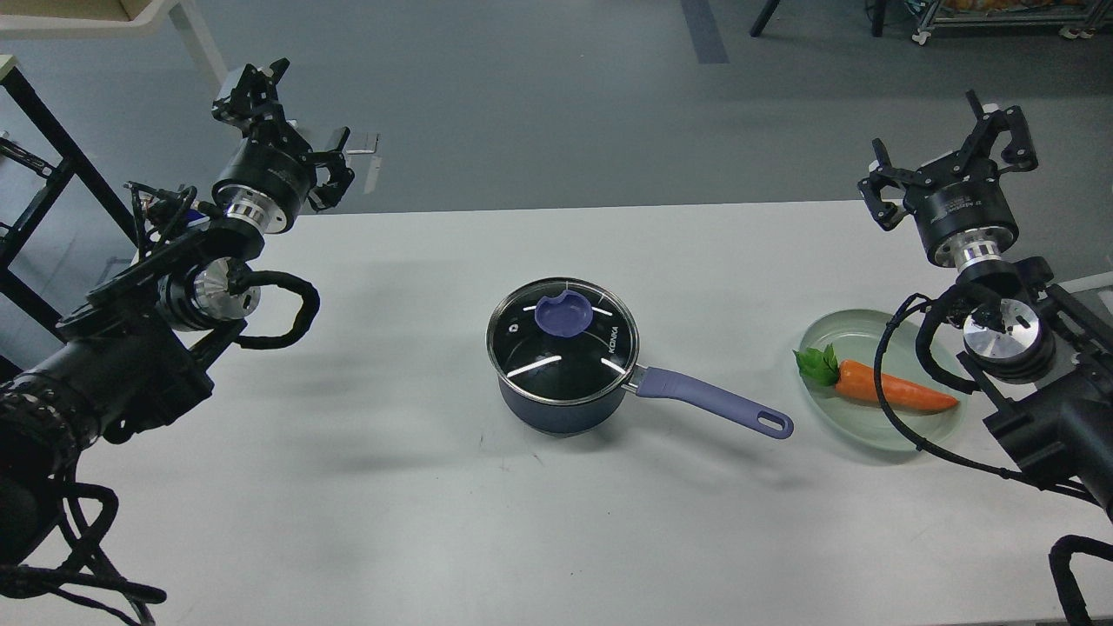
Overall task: Open pot lid
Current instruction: 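Raise the right arm and swing the right gripper toward the saucepan handle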
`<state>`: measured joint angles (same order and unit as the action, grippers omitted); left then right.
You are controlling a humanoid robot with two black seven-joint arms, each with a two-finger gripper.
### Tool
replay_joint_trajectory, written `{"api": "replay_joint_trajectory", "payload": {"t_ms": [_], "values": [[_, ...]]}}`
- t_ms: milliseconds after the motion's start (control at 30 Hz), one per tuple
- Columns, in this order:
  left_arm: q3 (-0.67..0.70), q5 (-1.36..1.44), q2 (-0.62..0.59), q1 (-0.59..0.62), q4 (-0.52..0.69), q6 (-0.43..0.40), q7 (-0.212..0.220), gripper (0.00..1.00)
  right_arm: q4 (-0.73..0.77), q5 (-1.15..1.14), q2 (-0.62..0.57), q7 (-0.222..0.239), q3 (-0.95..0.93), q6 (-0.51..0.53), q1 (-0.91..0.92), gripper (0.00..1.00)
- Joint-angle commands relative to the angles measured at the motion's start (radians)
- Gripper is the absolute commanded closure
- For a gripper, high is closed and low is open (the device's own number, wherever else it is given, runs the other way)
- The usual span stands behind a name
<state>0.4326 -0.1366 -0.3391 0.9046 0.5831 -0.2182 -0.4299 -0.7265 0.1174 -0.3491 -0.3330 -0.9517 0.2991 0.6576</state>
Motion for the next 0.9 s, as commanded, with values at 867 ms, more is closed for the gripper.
{"api": "replay_joint_trajectory", "payload": {"t_ms": [867], "values": [[-0.021,0.012,-0.110,-0.050,0.170,-0.003,0.031,0.01,-0.438,-0.431,-0.425,-0.006,0.488,-0.104,0.255,0.00]]}}
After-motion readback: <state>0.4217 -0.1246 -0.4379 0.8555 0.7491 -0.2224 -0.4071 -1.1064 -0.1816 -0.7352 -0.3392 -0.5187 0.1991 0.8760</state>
